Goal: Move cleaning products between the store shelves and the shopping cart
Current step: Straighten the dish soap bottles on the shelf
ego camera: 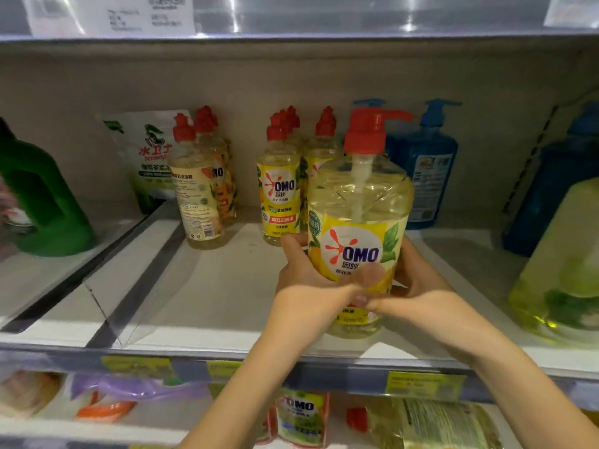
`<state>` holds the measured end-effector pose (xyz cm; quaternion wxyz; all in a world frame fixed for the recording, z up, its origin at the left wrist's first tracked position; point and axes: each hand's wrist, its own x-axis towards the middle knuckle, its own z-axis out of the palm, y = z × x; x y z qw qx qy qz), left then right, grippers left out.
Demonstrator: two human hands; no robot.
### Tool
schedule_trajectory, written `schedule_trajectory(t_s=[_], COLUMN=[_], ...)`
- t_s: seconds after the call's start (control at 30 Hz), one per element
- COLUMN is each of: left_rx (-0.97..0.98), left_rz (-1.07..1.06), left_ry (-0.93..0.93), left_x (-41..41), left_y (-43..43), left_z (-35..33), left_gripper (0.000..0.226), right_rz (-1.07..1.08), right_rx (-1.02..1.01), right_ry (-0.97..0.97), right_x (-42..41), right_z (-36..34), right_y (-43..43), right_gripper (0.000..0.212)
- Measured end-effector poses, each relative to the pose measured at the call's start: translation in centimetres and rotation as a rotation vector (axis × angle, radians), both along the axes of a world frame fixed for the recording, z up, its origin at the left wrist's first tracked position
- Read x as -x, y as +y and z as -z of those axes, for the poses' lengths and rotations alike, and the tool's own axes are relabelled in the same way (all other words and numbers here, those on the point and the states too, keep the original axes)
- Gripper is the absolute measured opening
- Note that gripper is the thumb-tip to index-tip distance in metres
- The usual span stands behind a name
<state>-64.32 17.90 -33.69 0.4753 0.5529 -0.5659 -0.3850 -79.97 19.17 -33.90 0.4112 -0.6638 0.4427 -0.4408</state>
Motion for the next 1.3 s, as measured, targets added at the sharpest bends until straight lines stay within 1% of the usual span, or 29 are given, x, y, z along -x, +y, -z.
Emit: schedule_trajectory(t_s=[0.1, 0.17, 0.23, 0.27, 0.33, 0.37, 0.47, 0.57, 0.63, 0.77, 0.9, 0.97, 1.07, 1.13, 1.2, 1.3], left_rx=[0.101, 0.171, 0.199, 0.206, 0.227, 0.245, 0.313, 0.307, 0.299, 0.248, 0.166, 0.117, 0.080, 0.072, 0.088, 0.109], left_rz=[0.055, 0.063, 0.023, 0.007, 0.003, 0.002, 0.024, 0.163, 0.243, 0.374, 0.443, 0.435, 0.401, 0.377, 0.352, 0.290], left_ry=[0.005, 0.018, 0.087, 0.114, 0.158, 0.177, 0.206, 0.278, 0.299, 0.257, 0.185, 0.137, 0.029, -0.032, -0.118, -0.317], left_x=[-0.4, -0.8, -1.4, -1.7, -2.0, -2.0, -2.3, -3.1, -3.4, -2.9, -1.7, -0.7, 1.2, 2.6, 3.9, 5.4], left_y=[0.9, 2.1, 3.3, 3.9, 5.2, 5.8, 7.3, 8.6, 9.4, 11.3, 12.1, 12.0, 11.4, 10.6, 9.5, 7.6], left_z=[0.7, 0.9, 1.5, 1.8, 2.3, 2.6, 3.1, 3.6, 4.4, 7.3, 12.2, 15.0, 19.1, 21.6, 24.3, 27.7], left_gripper=[0.081, 0.084, 0.085, 0.082, 0.073, 0.069, 0.059, 0.047, 0.043, 0.030, 0.026, 0.023, 0.025, 0.028, 0.031, 0.041], right_rz=[0.023, 0.098, 0.205, 0.241, 0.278, 0.285, 0.250, 0.224, 0.224, 0.249, 0.244, 0.215, 0.225, 0.254, 0.270, 0.287], right_rx=[0.026, 0.065, 0.082, 0.089, 0.114, 0.132, 0.192, 0.181, 0.181, 0.143, 0.027, -0.063, -0.155, -0.170, -0.162, -0.148], right_ry=[-0.008, -0.001, -0.043, -0.101, -0.222, -0.252, -0.266, -0.247, -0.214, -0.183, -0.163, -0.105, -0.052, -0.015, 0.017, 0.131], right_x=[0.4, 0.8, 0.9, 0.9, 0.7, 0.6, 0.0, -0.4, -0.5, 0.0, 1.0, 2.0, 3.7, 5.0, 6.4, 8.3], right_z=[0.6, 0.6, 0.7, 0.8, 0.9, 0.7, 0.7, 1.4, 2.3, 5.8, 11.1, 14.3, 19.1, 21.7, 23.9, 26.6], right_y=[0.5, 1.3, 2.6, 3.4, 5.3, 6.2, 8.3, 9.9, 10.7, 12.7, 13.8, 13.7, 13.0, 12.3, 11.4, 9.5], right_gripper=[0.082, 0.084, 0.085, 0.081, 0.066, 0.059, 0.043, 0.031, 0.028, 0.020, 0.016, 0.014, 0.025, 0.026, 0.023, 0.020])
